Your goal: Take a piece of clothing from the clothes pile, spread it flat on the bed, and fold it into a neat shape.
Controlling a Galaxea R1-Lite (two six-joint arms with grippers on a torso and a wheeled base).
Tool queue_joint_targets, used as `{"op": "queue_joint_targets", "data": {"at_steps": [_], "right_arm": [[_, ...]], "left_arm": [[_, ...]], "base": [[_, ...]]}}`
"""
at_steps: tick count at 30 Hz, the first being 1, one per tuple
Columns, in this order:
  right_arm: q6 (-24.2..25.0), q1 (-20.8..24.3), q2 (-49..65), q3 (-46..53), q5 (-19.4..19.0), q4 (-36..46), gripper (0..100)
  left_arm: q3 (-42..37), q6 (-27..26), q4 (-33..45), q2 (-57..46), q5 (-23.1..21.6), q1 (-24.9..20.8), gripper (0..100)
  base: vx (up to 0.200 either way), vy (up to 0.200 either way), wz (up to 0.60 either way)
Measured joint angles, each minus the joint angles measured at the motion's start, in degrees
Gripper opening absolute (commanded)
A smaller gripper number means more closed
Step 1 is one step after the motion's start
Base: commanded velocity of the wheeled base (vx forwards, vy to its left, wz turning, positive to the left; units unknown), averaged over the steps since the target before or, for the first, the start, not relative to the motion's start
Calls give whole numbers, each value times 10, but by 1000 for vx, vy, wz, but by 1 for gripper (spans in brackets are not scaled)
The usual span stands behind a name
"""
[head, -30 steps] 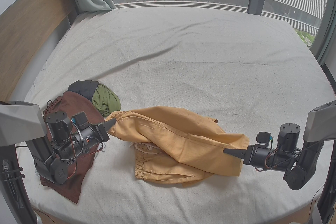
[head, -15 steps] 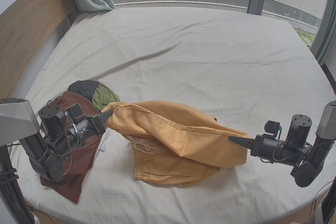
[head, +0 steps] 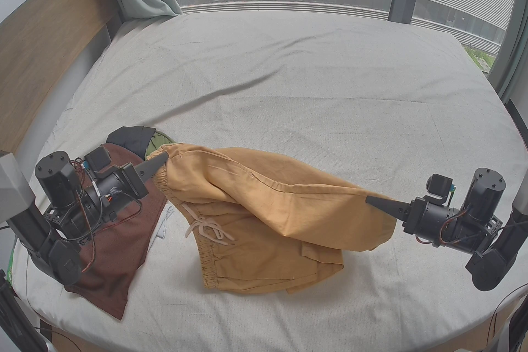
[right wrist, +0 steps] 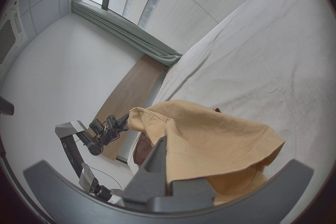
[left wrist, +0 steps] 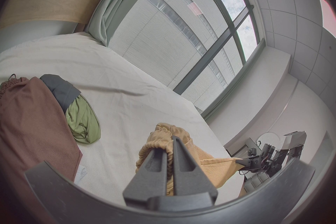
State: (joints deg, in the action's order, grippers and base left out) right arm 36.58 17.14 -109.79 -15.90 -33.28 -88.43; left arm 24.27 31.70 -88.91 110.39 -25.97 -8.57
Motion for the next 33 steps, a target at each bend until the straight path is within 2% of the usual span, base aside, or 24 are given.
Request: {"op": "queue_joint_targets", "data": {"at_steps": [20, 27, 33], "right_arm": [[4, -1, 27, -23, 1, -1, 0], [8, 0, 33, -41, 4, -1, 0], [13, -4, 33, -54, 4, -1, 0]], "left_arm": [[1, 29, 1, -44, -19, 34, 0], [1, 29, 1, -45, -57, 63, 0], [3, 29, 1, -45, -63, 77, 0]], "base": [[0, 0, 0], [0, 0, 0], [0, 0, 0]]}}
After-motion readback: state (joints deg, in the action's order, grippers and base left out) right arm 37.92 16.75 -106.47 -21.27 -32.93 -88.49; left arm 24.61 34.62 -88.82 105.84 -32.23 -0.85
